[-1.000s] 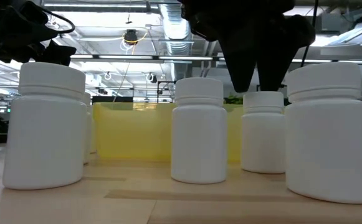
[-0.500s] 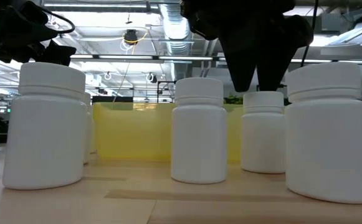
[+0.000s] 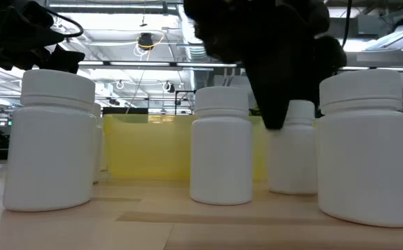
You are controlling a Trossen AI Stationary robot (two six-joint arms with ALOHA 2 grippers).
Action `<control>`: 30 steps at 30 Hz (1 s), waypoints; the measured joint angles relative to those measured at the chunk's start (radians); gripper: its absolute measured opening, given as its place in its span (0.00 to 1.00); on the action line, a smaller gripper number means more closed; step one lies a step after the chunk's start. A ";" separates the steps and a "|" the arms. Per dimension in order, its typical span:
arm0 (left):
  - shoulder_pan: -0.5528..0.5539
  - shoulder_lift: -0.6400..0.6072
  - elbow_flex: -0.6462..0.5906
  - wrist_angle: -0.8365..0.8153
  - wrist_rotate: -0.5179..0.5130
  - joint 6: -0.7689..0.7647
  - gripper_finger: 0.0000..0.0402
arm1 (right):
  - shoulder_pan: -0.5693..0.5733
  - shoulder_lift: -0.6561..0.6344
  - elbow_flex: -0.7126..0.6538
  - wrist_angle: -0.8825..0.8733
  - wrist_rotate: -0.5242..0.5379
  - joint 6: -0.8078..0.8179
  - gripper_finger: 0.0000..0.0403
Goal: Pick and place pill bottles into a basket
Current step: Put the white pill bottle into the yellow bin
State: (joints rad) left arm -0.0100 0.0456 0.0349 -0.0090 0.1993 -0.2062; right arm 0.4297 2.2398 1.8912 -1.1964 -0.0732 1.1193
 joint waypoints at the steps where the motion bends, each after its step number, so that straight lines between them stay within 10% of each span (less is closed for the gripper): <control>1: 0.000 0.000 0.000 0.000 0.001 0.000 0.48 | 0.000 0.008 0.000 0.015 -0.014 -0.006 0.60; 30: 0.000 0.000 0.000 0.001 0.005 0.000 0.48 | 0.000 0.017 0.029 -0.059 -0.008 0.005 0.45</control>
State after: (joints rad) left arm -0.0101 0.0456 0.0345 -0.0075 0.2039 -0.2062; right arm 0.4294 2.2570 1.9203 -1.2551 -0.0814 1.1238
